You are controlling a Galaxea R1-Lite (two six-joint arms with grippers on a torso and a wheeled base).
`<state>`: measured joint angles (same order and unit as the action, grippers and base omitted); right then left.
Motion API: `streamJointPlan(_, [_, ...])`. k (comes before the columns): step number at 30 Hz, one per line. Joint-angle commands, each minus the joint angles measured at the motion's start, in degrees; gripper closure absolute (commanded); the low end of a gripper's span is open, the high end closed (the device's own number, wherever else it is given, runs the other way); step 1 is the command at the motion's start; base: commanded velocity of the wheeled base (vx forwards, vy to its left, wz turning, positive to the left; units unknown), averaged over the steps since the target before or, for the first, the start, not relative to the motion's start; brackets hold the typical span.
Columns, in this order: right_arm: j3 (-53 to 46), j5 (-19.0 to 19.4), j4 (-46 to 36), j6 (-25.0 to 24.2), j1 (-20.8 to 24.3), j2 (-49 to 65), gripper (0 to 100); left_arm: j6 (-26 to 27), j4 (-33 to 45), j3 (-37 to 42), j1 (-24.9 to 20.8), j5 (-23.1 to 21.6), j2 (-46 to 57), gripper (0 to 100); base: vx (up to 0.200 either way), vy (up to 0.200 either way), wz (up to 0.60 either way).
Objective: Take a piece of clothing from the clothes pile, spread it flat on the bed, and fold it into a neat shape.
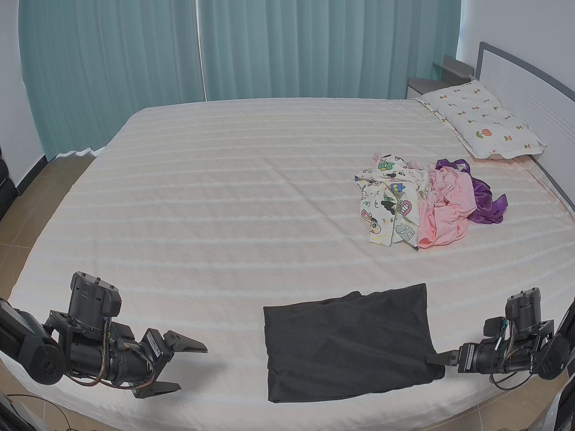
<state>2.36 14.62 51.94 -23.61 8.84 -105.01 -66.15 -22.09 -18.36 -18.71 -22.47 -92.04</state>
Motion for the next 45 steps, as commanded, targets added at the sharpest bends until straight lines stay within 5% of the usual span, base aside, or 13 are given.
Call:
streamJointPlan(1, [3.6,0.1,1.5,-1.6,-1.4,-0.2,0,0.0,-0.1,0.0,0.0,0.0,0.1,0,0.0,0.0,0.0])
streamJointPlan(11, [14.9,-0.5,1.6,-5.4,2.3,-10.9,0,-0.1,-0.1,0.2,-1.3,0.1,0.2,0,0.0,0.0,0.0])
streamJointPlan(25, [21.5,0.2,3.9,-2.7,4.1,-18.9,0,-0.1,-0.1,0.3,-1.8,0.0,-0.1,0,0.0,0.0,0.0])
streamJointPlan(37, [17.9,5.7,13.0,-2.1,2.8,-19.4,0,-0.1,-0.1,0.3,-1.8,0.0,-0.1,0,0.0,0.0,0.0])
streamJointPlan(41, [14.4,11.9,16.4,-0.6,1.2,-20.5,0,-0.1,-0.1,0.3,-1.8,0.0,-0.1,0,0.0,0.0,0.0])
streamJointPlan(45, [13.4,14.0,20.7,3.5,0.2,-23.5,0,-0.1,-0.1,0.3,-1.8,0.1,-0.1,0,0.0,0.0,0.0])
